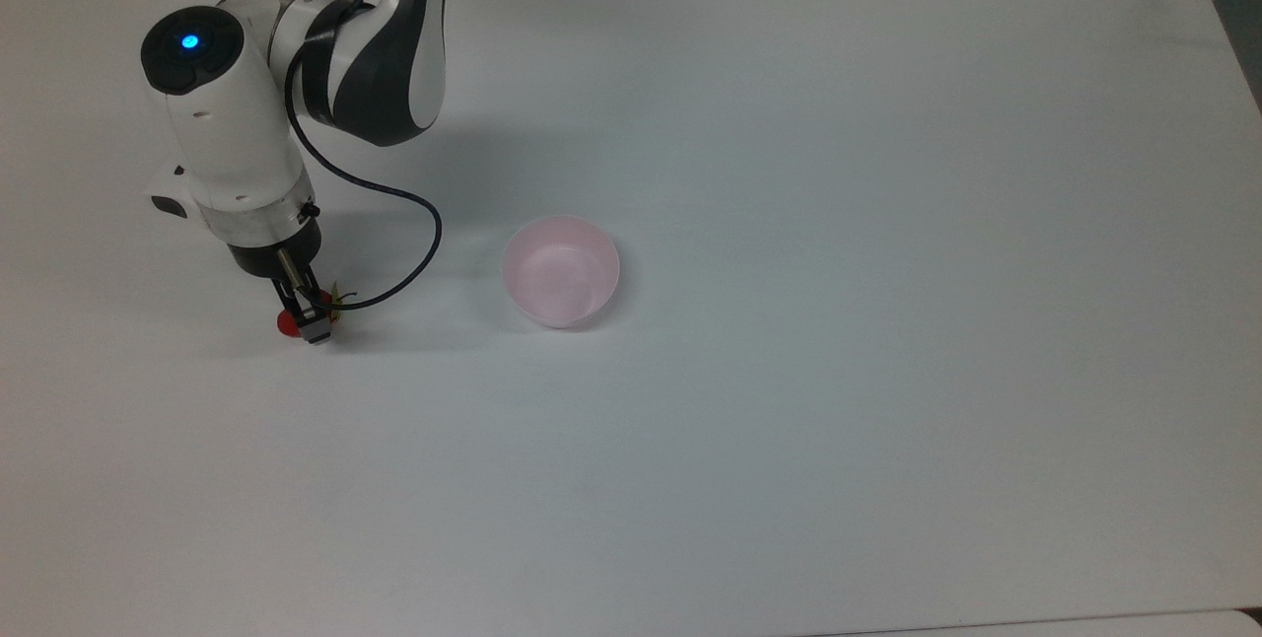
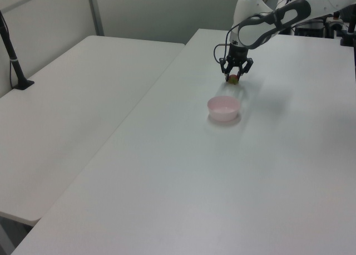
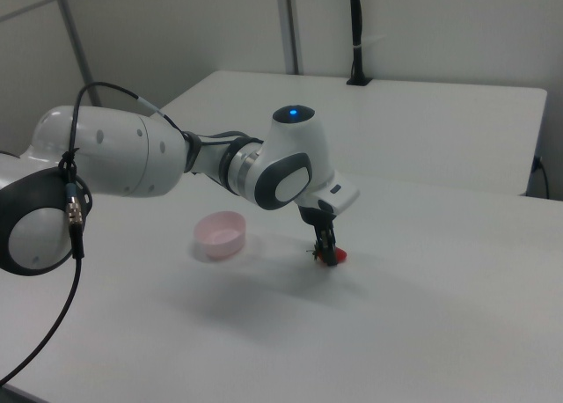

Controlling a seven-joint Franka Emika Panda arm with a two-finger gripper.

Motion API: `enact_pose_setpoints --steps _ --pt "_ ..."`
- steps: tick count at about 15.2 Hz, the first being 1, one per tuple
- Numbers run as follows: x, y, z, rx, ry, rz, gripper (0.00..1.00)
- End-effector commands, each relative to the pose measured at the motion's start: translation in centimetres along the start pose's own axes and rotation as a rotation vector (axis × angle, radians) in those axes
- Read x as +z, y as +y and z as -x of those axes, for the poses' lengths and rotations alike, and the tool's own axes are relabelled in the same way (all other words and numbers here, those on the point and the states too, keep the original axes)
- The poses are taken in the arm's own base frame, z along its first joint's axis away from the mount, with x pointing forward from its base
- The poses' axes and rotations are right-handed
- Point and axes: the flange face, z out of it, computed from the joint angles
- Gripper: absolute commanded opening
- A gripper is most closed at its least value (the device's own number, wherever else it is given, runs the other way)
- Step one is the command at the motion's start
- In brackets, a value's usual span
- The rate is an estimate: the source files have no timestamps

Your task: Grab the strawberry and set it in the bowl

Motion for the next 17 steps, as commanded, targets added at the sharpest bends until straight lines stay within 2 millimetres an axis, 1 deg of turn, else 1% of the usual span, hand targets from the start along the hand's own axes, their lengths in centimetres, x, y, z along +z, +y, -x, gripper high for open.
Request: enact_pose_setpoints --steps 1,3,4,5,7,8,10,12,15,16,17 --pt "-3.9 -2.1 2.4 -0.083 -0.053 -0.002 0.32" --pt "-6.3 -4.0 4.7 -0.131 -0.076 -0.015 0.32" --pt "-7.4 -5.3 6.7 -0.175 -0.092 -0.006 0.32" --pt "-8.4 -6.2 8.4 -0.211 -0.11 0.015 0.32" --pt "-9.2 -8.0 11.7 -0.271 -0.142 0.041 0.32" --pt "-9.8 -8.7 12.9 -0.295 -0.146 0.042 0.32" --pt "-9.8 -9.7 15.3 -0.352 -0.167 0.066 0.33" --pt "-9.2 -10.6 17.5 -0.402 -0.179 0.088 0.34" --pt "-8.5 -11.4 19.0 -0.427 -0.184 0.095 0.37" --pt "-8.5 -11.5 19.2 -0.432 -0.183 0.096 0.45" --pt "-8.3 -11.5 19.2 -0.433 -0.184 0.099 0.48"
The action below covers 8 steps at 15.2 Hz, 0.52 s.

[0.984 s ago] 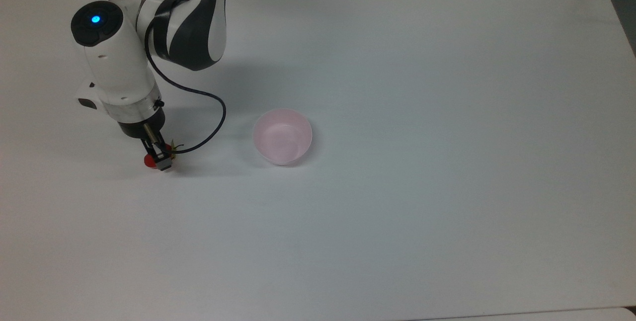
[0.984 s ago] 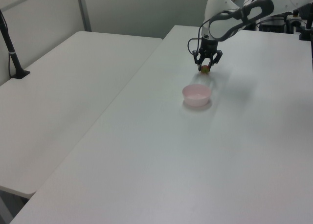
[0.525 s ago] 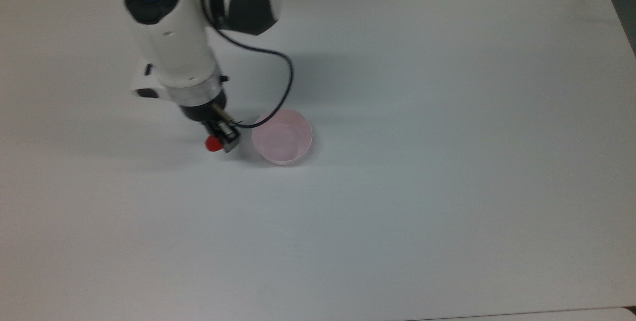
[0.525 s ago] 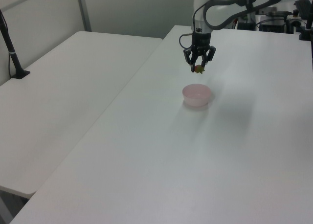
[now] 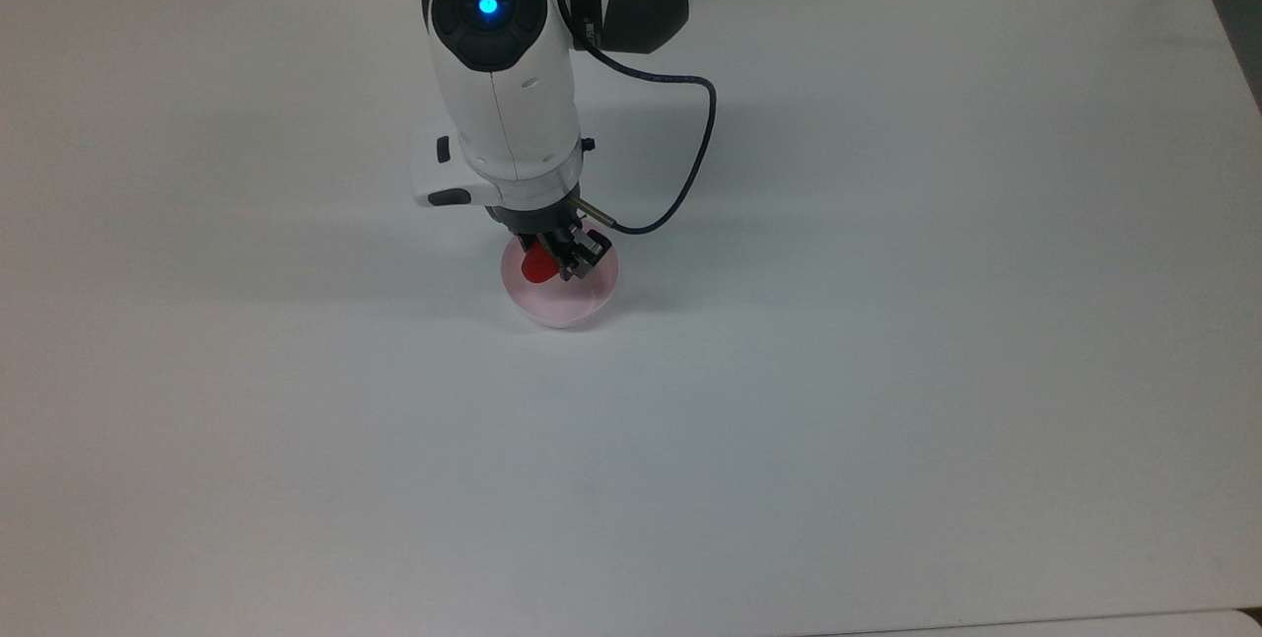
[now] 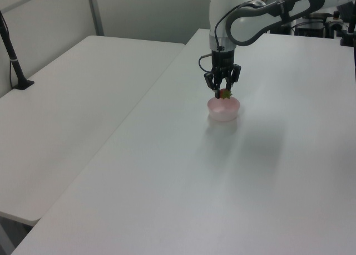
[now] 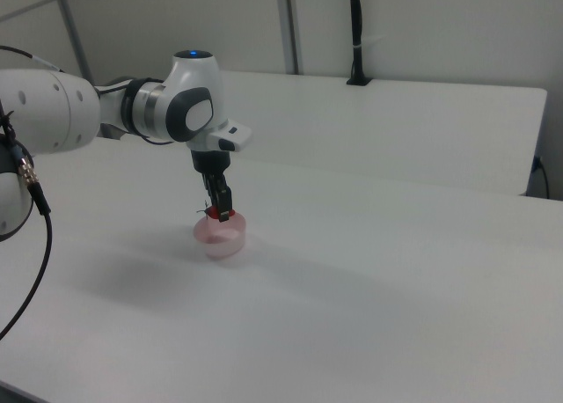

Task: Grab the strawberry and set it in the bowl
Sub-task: 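Carry the strawberry over the pink bowl and lower it inside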

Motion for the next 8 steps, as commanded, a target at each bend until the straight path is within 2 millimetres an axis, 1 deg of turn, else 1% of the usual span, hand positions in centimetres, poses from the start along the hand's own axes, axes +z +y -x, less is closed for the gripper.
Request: enact_pose_setpoints --steps 1,2,3,4,6,8 --pt "0.7 0.2 0.4 -0.035 -0.006 0.034 0.48" --pt "1.4 0.3 0.3 -0.04 -0.008 0.047 0.51" --pt "2.3 0.2 0.2 -0.046 -0.008 0.059 0.56" --pt "2.6 0.2 0.2 -0.048 -0.009 0.066 0.6" --pt "2.6 0.2 0.2 -0.05 -0.009 0.066 0.61" --pt "1.9 0.2 0.2 -0.05 -0.001 0.061 0.64"
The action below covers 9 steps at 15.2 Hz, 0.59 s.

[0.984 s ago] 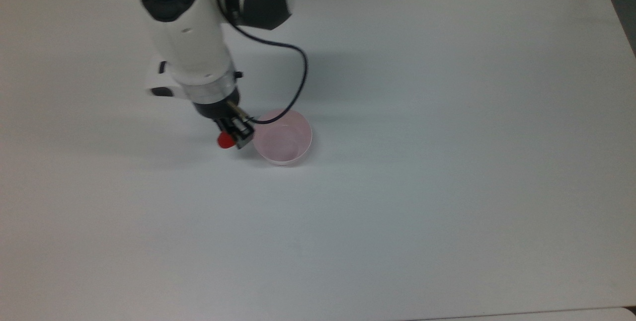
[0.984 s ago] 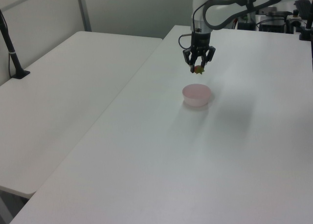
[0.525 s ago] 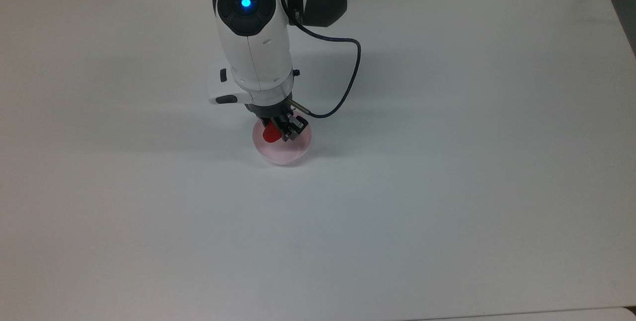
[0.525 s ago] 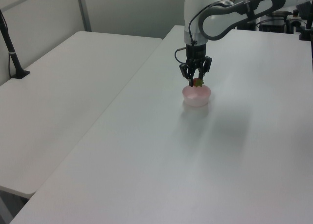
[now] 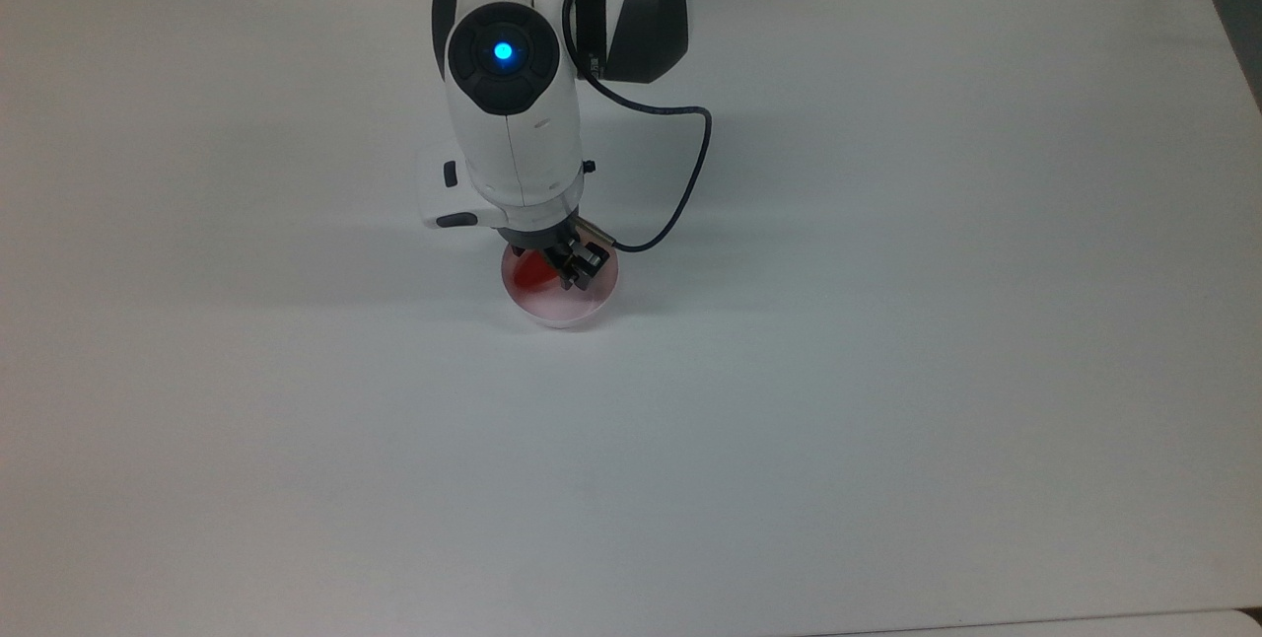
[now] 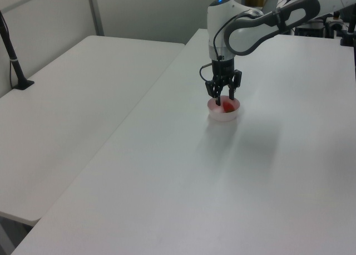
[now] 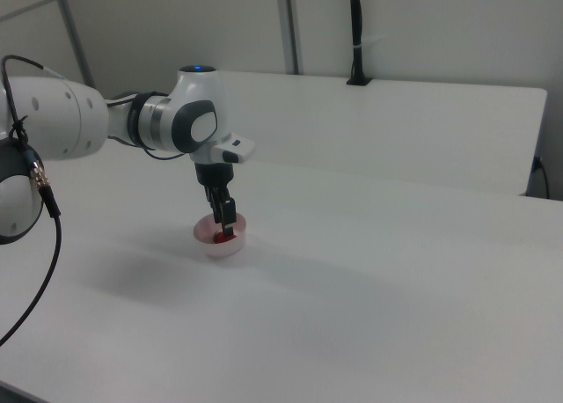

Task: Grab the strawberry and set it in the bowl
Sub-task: 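Open the gripper to release the strawberry and raise it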

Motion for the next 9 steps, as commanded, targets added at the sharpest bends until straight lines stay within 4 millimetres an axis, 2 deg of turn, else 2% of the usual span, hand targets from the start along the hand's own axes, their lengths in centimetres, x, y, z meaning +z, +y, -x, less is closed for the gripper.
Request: enact_pose_setpoints --steps 1,2,6,9 --pt "-1.8 0.1 0.4 -0.029 0.019 0.004 0.65" --pt "-2.9 0.2 0.5 -0.029 0.033 -0.006 0.67" --pt "-8.4 1.7 1.2 -0.118 0.068 -0.026 0.87" --pt "-12.0 3.4 2.5 -0.301 0.049 0.002 0.9"
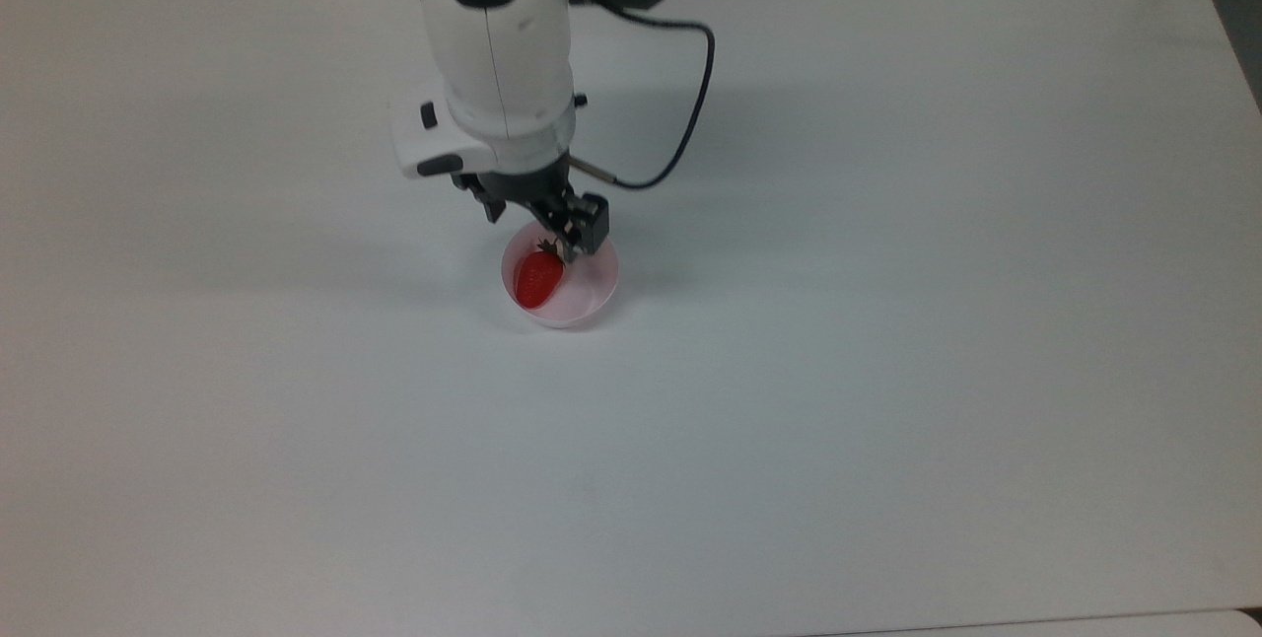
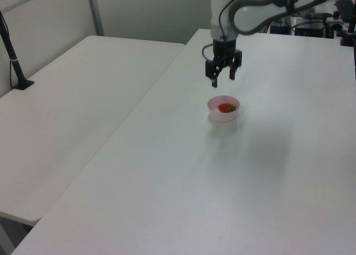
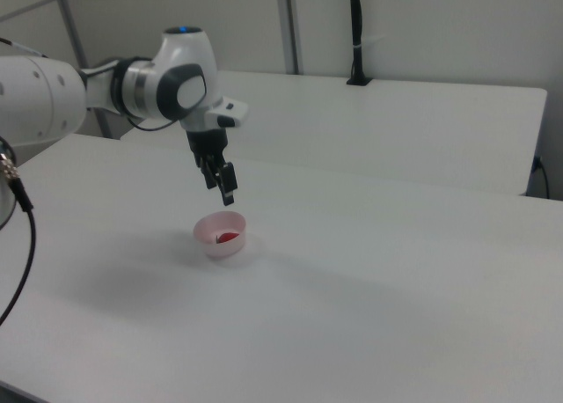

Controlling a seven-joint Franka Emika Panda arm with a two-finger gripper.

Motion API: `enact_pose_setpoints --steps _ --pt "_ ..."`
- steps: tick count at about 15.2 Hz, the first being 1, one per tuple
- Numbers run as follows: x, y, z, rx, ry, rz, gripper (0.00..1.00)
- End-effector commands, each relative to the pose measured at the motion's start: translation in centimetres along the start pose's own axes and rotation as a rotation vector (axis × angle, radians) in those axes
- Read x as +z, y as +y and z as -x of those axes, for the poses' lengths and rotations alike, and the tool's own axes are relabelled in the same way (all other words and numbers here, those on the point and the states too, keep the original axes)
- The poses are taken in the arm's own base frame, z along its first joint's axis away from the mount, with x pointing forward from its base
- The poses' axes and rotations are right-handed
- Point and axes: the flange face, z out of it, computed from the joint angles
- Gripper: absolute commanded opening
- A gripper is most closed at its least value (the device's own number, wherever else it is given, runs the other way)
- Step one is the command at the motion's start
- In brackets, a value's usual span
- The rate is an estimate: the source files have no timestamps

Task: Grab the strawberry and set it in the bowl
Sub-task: 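Open the gripper to release the strawberry and raise it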

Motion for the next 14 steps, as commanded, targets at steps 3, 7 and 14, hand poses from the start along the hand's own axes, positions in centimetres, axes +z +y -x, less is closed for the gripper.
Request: enact_pose_setpoints --steps 3,7,14 --pt "-8.3 3.3 3.8 -0.371 -0.052 0.041 1.0" --pt "-12.5 5.8 5.6 -0.437 -0.063 0.051 1.0" --pt "-14.1 7.7 6.3 -0.378 -0.087 0.078 1.0"
